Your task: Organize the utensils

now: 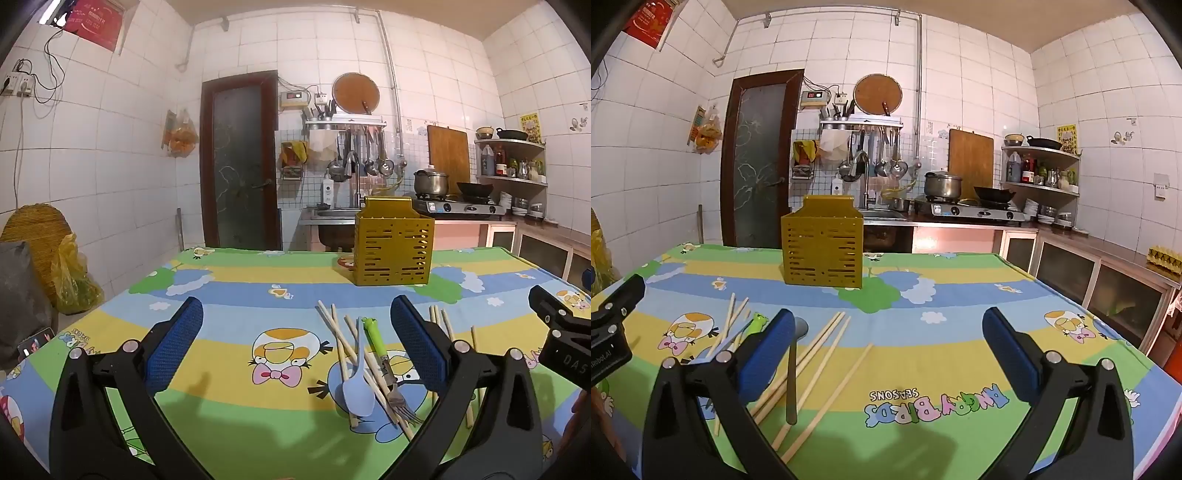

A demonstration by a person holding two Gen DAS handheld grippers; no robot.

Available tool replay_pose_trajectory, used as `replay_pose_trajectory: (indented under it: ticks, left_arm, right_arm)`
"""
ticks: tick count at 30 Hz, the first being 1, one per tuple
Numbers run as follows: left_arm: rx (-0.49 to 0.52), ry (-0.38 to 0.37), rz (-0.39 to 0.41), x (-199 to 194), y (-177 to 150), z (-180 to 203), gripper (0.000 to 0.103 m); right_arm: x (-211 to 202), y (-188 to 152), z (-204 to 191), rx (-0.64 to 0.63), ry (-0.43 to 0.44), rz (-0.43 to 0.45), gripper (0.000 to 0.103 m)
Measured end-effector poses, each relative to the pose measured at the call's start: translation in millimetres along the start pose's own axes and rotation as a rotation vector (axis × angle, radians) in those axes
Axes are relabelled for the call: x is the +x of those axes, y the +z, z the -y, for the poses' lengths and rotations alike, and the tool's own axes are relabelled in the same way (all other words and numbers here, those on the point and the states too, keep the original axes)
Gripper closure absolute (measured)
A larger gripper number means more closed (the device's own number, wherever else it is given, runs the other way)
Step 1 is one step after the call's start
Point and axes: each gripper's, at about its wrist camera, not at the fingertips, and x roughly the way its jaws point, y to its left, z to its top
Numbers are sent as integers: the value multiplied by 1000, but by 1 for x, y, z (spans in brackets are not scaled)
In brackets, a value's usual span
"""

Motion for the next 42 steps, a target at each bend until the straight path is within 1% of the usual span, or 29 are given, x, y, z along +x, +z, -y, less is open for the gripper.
replay_pose_trajectory:
  ticks: [17, 18, 26, 28, 33, 42]
  left_arm:
    - [5, 4, 8, -6, 0, 0, 5]
    - [7, 3, 4, 2, 0, -2, 5]
    - [5, 1, 3, 6, 1, -7, 5]
    - [9, 4, 6, 1, 0, -1, 5]
    - [8, 4, 7, 1, 0, -2, 5]
    - [8, 4, 7, 1, 0, -2, 5]
  right_arm:
    - [3, -2, 1, -3, -4, 14, 4]
    - [2, -1, 0, -4, -4, 13, 4]
    - [2, -1, 0, -6, -4, 16, 4]
    - [2, -1, 1, -4, -5, 17, 4]
    - [-2, 2, 10, 0, -6, 16, 4]
    - [-3, 2, 9, -2, -7, 18, 4]
